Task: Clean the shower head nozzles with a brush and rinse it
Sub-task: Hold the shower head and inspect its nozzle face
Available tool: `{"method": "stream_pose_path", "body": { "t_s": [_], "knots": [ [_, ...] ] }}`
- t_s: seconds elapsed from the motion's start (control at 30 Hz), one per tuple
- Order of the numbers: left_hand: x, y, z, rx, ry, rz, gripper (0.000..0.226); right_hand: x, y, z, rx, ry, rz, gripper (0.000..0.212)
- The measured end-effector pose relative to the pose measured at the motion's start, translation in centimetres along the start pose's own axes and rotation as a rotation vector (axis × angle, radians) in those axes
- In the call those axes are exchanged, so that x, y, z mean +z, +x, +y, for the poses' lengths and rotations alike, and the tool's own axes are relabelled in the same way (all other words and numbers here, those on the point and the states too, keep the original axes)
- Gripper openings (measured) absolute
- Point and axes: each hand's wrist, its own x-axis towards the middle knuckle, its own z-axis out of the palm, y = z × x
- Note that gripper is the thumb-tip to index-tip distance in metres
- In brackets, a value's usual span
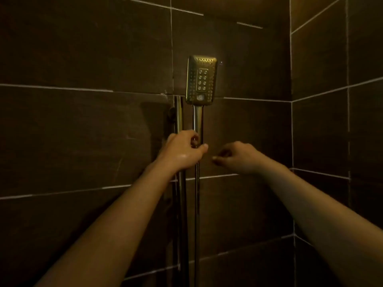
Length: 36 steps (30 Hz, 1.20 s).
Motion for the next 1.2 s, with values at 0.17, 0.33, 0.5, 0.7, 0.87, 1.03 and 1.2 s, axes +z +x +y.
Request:
{"method": "stream_pose_path", "body": {
  "t_s": [0.17, 0.33, 0.5, 0.7, 0.87, 1.03, 1.2],
  "knots": [
    [0.0, 4.1, 0.5, -0.114, -0.104, 0.037, 0.049, -1.8, 4.9, -3.1, -0.032, 0.127, 0.202, 0.042],
    [1.0, 5.7, -0.8, -0.181, -0.161, 0.036, 0.030, -1.0, 8.9, -4.2, -0.033, 0.378, 0.317, 0.034],
    [2.7, 5.6, -2.1, -0.164, -0.077, -0.014, 0.032, -0.3, 10.0, -4.7, -0.080, 0.714, 0.193, 0.017],
    [4.2, 6.2, -2.7, -0.164, -0.054, 0.086, 0.030, -0.2, 10.1, -4.1, -0.099, 0.853, 0.161, 0.013],
    [3.9, 8.0, -2.1, -0.100, -0.078, 0.151, 0.025, -1.9, 10.7, -4.7, -0.112, 0.899, 0.275, 0.012],
    [4.6, 10.4, 1.8, -0.021, -0.215, 0.118, 0.021, -6.3, 9.9, -3.3, -0.074, 0.831, 0.399, 0.017],
    [9.5, 8.2, 5.3, 0.072, -0.423, -0.051, 0.024, -7.0, 5.8, 2.6, 0.013, 0.731, 0.437, 0.018]
  ]
}}
